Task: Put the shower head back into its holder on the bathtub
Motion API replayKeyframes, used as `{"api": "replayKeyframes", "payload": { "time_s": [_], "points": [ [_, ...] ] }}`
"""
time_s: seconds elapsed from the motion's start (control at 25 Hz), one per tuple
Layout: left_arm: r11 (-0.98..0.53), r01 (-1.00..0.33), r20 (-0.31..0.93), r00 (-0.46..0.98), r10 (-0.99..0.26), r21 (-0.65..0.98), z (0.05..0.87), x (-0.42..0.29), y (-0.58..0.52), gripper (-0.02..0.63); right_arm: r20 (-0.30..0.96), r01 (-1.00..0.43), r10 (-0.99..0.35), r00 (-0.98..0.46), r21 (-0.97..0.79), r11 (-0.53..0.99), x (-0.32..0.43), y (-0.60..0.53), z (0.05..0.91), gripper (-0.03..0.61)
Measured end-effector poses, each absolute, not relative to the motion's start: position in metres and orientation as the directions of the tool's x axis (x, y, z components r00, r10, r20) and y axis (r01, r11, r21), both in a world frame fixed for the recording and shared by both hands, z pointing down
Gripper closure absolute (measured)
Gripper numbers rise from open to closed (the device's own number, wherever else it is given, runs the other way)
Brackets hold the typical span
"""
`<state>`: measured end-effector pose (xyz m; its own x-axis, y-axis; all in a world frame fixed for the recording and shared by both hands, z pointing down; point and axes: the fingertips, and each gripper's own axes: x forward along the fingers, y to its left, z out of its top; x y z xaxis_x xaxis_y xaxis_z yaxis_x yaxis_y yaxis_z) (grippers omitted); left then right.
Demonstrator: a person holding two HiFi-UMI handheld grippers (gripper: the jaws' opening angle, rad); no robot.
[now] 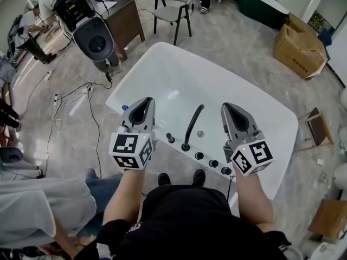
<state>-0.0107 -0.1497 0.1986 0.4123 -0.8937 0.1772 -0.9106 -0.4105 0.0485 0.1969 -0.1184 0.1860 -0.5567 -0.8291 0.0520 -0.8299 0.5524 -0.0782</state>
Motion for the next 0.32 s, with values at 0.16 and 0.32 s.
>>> {"api": "replayKeyframes", "payload": {
  "time_s": [0.16,0.32],
  "points": [
    [-0.414,-0.909,0.187,0.414,-0.891,0.039,0.199,-0.004,-0.153,0.584,0.048,-0.835,-0.835,-0.549,-0.081,0.544,0.211,-0.122,0.186,0.568],
    [-0.426,-0.904,0.190,0.424,-0.885,0.035,0.201,0.000,-0.157,0.584,0.054,-0.839,-0.839,-0.542,-0.089,0.536,0.215,-0.124,0.185,0.568]
  ]
}}
